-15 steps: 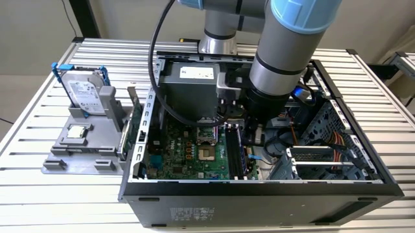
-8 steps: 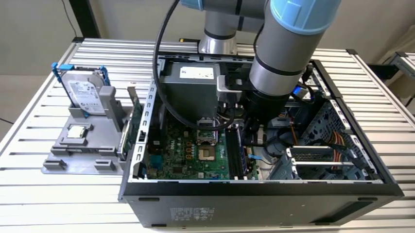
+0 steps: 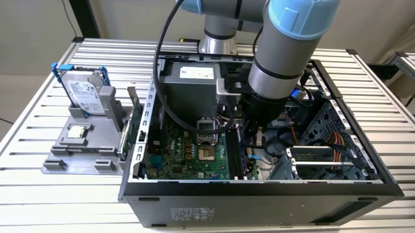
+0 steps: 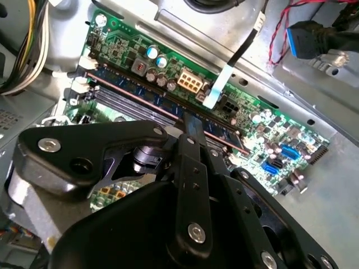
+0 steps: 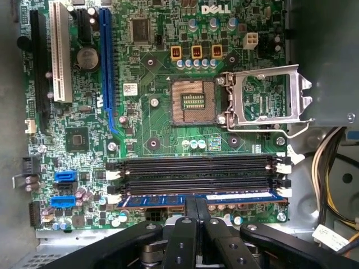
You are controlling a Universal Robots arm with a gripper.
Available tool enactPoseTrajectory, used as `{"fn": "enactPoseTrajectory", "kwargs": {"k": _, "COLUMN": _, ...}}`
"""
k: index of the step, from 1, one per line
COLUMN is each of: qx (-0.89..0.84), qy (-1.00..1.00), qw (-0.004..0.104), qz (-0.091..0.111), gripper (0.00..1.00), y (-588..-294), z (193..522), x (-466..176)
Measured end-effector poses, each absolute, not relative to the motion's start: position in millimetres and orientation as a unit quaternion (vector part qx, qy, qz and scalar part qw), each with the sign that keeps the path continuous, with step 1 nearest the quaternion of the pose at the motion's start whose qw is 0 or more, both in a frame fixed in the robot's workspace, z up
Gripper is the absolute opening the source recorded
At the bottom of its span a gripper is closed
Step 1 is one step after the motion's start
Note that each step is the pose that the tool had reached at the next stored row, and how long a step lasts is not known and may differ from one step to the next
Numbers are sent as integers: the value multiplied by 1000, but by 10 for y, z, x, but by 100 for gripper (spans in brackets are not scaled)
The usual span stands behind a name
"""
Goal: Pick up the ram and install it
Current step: 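Press down the ram until it locks into place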
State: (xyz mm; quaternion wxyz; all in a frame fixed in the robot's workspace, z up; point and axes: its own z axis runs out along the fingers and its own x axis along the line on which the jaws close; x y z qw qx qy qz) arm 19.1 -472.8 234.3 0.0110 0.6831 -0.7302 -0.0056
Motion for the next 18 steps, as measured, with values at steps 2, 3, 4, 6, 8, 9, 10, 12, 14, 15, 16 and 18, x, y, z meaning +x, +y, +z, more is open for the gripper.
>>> {"fn": "enactPoseTrajectory", "kwargs": {"k": 2, "qx": 683, "qy": -731, "qw": 11, "qz": -6, "gripper": 0, "y": -4723, "z": 2308, "x": 191}}
{"fn": "enactPoseTrajectory", "kwargs": {"k": 3, "qx": 682, "qy": -731, "qw": 11, "qz": -6, "gripper": 0, "y": -4720, "z": 2294, "x": 191}}
{"fn": "enactPoseTrajectory", "kwargs": {"k": 4, "qx": 681, "qy": -732, "qw": 11, "qz": -6, "gripper": 0, "y": -4718, "z": 2278, "x": 191}}
{"fn": "enactPoseTrajectory", "kwargs": {"k": 6, "qx": 680, "qy": -733, "qw": 11, "qz": -6, "gripper": 0, "y": -4717, "z": 2253, "x": 191}}
{"fn": "enactPoseTrajectory", "kwargs": {"k": 8, "qx": 680, "qy": -733, "qw": 11, "qz": -6, "gripper": 0, "y": -4718, "z": 2254, "x": 191}}
{"fn": "enactPoseTrajectory", "kwargs": {"k": 9, "qx": 680, "qy": -733, "qw": 11, "qz": -6, "gripper": 0, "y": -4717, "z": 2252, "x": 191}}
{"fn": "enactPoseTrajectory", "kwargs": {"k": 10, "qx": 680, "qy": -733, "qw": 11, "qz": -5, "gripper": 0, "y": -4718, "z": 2240, "x": 191}}
{"fn": "enactPoseTrajectory", "kwargs": {"k": 12, "qx": 680, "qy": -733, "qw": 12, "qz": -5, "gripper": 0, "y": -4720, "z": 2210, "x": 191}}
{"fn": "enactPoseTrajectory", "kwargs": {"k": 14, "qx": 680, "qy": -733, "qw": 12, "qz": -5, "gripper": 0, "y": -4719, "z": 2174, "x": 191}}
{"fn": "enactPoseTrajectory", "kwargs": {"k": 15, "qx": 680, "qy": -733, "qw": 12, "qz": -5, "gripper": 0, "y": -4718, "z": 2171, "x": 191}}
{"fn": "enactPoseTrajectory", "kwargs": {"k": 16, "qx": 680, "qy": -733, "qw": 12, "qz": -5, "gripper": 0, "y": -4717, "z": 2170, "x": 191}}
{"fn": "enactPoseTrajectory", "kwargs": {"k": 18, "qx": 680, "qy": -733, "qw": 12, "qz": -5, "gripper": 0, "y": -4715, "z": 2180, "x": 191}}
